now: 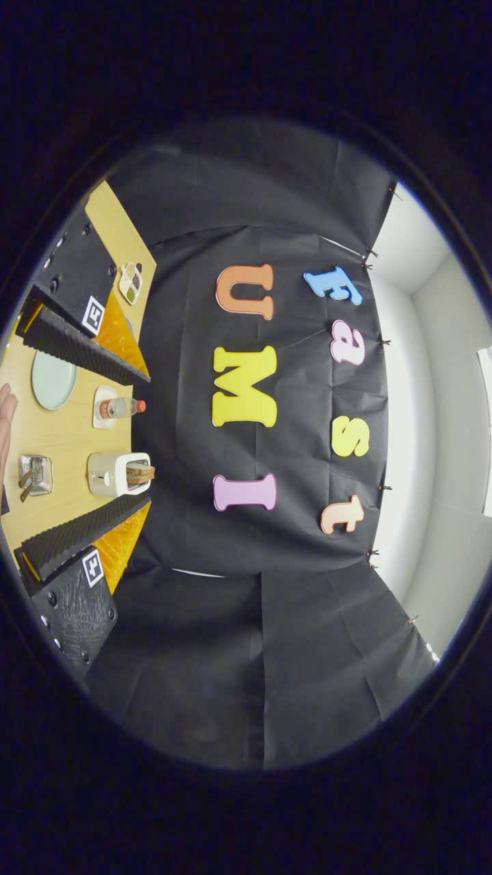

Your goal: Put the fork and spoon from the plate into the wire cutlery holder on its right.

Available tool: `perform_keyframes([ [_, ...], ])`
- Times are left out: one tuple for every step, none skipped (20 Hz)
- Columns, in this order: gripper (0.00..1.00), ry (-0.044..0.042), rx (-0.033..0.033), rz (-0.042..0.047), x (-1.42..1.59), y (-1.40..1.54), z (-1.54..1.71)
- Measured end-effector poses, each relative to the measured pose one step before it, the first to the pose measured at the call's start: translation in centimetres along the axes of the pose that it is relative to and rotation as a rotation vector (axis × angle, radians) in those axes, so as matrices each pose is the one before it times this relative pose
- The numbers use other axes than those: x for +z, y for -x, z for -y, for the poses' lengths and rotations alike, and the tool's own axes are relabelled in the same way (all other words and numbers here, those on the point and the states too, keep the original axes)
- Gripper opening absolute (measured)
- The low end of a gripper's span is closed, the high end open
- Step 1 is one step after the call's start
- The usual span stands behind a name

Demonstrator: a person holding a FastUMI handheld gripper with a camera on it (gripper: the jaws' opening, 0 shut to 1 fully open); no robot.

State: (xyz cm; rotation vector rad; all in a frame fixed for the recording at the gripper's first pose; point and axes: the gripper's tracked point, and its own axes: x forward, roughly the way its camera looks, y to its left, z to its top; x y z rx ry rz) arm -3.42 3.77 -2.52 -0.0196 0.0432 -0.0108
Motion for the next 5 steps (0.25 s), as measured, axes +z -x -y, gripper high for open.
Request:
perform_keyframes([
  [0.97,-0.00017,0.00325,-0.00355,-0.109,-0.052,0.16],
  [0.97,0.00028,0.00601,-0.00358,-0.167,-0.015,0.175],
  [0.97,0.00086,0.00649,-0.00176,-0.148,0.016,0.064],
  [0.97,0.00219,0.00498,-0.00203,-0.083,0.08,0.191],
  [0.97,0.00151,0.00496,-0.00018,-0.117,-0.051,0.204],
])
